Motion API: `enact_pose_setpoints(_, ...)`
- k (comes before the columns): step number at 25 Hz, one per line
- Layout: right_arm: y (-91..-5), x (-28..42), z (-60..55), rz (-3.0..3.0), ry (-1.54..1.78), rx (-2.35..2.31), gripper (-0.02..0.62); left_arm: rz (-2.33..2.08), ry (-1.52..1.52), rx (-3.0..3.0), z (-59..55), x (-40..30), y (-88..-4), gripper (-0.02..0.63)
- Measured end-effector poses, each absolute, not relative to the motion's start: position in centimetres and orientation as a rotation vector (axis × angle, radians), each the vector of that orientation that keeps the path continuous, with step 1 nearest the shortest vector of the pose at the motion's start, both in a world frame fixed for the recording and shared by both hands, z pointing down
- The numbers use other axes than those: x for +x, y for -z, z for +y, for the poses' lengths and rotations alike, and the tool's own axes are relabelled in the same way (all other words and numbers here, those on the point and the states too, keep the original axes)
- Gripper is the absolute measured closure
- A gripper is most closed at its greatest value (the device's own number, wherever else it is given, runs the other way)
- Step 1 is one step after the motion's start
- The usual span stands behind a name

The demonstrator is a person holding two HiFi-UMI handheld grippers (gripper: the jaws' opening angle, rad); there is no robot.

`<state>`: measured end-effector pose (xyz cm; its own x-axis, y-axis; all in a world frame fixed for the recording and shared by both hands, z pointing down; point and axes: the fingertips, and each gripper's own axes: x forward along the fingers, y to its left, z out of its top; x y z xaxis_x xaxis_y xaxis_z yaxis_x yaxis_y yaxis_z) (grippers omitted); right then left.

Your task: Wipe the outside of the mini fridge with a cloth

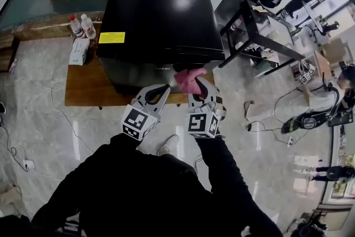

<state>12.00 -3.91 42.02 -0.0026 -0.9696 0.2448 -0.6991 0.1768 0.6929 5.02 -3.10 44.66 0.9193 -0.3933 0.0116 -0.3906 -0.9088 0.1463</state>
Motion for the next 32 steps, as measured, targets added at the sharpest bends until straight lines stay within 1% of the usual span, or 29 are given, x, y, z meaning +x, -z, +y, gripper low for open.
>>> enact_pose_setpoints(6, -43.0, 12.7, -5.5, -1.821, 0.511, 1.510, 0.537, -0.692, 0.009, 2.929, -3.4, 6.7, -44.9, 0.600)
enact_pose_setpoints(13, -44.2, 13.0, -6.1, -1.908, 0.574, 1.422, 0.537, -0.854, -0.001, 2.882, -4.6, 7.1, -45.7, 0.600)
enact_pose_setpoints(21, -50.1, 12.9, -6.1, -1.977, 0.509, 1.310, 0.537, -0.930, -0.049, 2.817, -4.8, 7.4, -49.6, 0.600)
enact_pose_setpoints(32, -61.5, 13.3, -6.1, -1.975, 0.353, 1.126, 0.537, -0.948, -0.254, 2.726, -4.8, 8.0, -59.7, 0.600)
